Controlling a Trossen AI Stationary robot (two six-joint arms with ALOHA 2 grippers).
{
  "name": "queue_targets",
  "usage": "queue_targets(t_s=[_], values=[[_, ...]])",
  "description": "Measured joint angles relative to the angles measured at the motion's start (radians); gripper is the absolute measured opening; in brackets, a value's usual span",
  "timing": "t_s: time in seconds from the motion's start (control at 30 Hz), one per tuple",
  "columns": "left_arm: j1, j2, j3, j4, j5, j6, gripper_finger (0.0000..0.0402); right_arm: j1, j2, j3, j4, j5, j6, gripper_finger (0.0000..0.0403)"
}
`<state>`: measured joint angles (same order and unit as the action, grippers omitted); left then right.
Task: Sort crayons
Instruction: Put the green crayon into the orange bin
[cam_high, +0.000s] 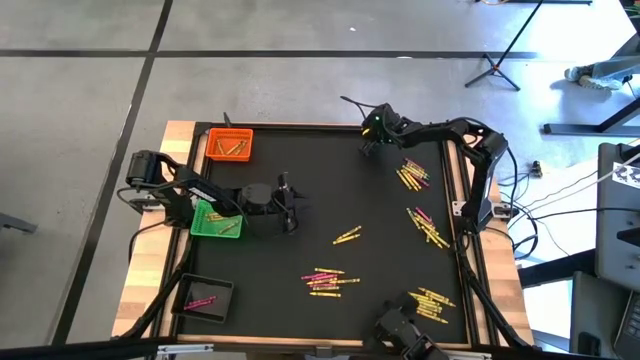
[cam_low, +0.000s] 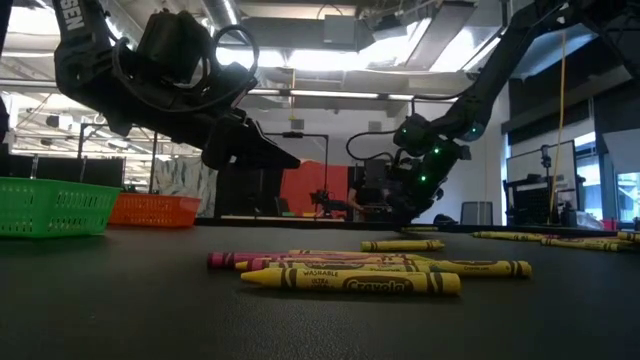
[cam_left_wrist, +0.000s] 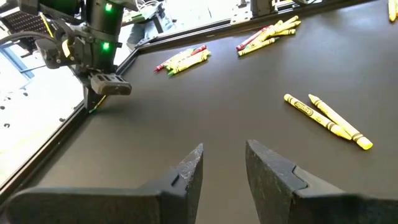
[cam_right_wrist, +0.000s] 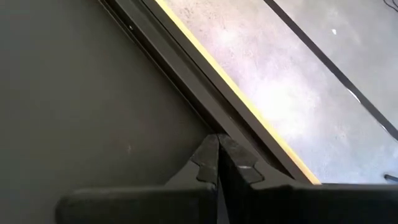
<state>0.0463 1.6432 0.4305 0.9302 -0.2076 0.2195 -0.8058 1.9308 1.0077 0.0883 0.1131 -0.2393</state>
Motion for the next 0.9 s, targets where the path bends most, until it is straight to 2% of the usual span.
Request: queue_targets(t_s=[0.13, 0.3, 0.57, 0.73, 0.83, 0.9], values=[[-0.002, 0.0, 0.0, -0.001, 0.0, -0.007, 0.0105, -0.005, 0.0, 0.017, -0.053, 0.0, -0.002, 0.001], [-0.007, 0.0, 0.0, -0.001, 0.0, -0.006, 0.0105, 0.003, -0.017, 0.064, -0.233, 0.016, -0.043, 0.001], [-0.008, 0.0, 0.0, -0.002, 0.0, -0.006, 0.0105, 0.094, -0.183, 0.098, -0.45, 0.064, -0.06, 0.001], [-0.008, 0.0, 0.0, -0.002, 0.0, -0.008, 0.0105, 0.075, -0.247, 0.099, -0.527, 0.148, -0.066, 0.001], [-0.008, 0.0, 0.0, -0.004, 0.0, -0.008, 0.0105, 0.035, -0.241, 0.098, -0.585, 0.135, -0.08, 0.0027], [-0.008, 0.0, 0.0, -0.004, 0.0, -0.008, 0.0105, 0.005, -0.226, 0.098, -0.597, 0.118, -0.084, 0.0053]])
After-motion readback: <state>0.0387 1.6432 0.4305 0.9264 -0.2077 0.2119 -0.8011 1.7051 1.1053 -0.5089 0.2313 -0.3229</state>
